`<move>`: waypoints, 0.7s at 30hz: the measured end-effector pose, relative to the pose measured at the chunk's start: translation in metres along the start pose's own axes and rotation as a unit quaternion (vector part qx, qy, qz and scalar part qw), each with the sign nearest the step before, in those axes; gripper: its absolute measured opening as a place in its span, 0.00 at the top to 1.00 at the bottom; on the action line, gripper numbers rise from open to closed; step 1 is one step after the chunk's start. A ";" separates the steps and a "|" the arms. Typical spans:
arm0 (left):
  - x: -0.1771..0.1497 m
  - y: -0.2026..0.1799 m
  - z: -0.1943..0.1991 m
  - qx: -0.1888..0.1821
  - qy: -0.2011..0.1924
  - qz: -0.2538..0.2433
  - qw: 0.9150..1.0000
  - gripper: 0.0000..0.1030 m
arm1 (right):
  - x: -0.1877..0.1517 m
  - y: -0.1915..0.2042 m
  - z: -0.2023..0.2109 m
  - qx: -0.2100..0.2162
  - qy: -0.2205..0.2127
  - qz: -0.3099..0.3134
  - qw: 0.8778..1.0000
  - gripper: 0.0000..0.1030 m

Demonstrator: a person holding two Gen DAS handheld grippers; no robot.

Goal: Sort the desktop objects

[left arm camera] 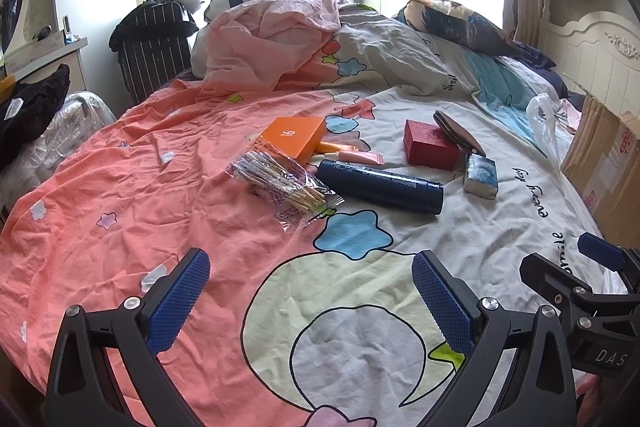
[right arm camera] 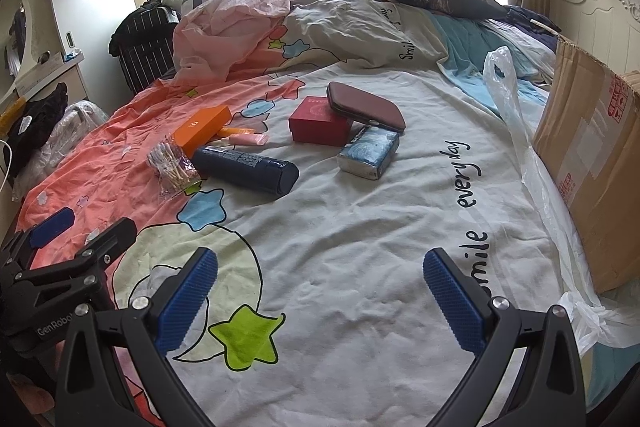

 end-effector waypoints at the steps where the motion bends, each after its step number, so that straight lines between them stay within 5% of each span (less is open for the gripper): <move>1: 0.000 0.000 0.000 -0.002 0.001 0.002 1.000 0.00 | 0.000 0.000 0.000 -0.002 0.000 0.003 1.000 0.00; 21: -0.006 -0.001 -0.011 -0.008 0.019 -0.006 1.000 0.00 | 0.000 0.002 -0.007 -0.022 0.006 0.024 0.999 0.00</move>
Point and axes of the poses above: each gripper's, at about its wrist camera, not at the fingertips, and z roughly against the way its jaws point, y to its left, x to its top, the point moved 9 cm from there along -z, roughly the way its jaws point, and after that the axes turned 6 degrees about x, right-handed, at the moved point
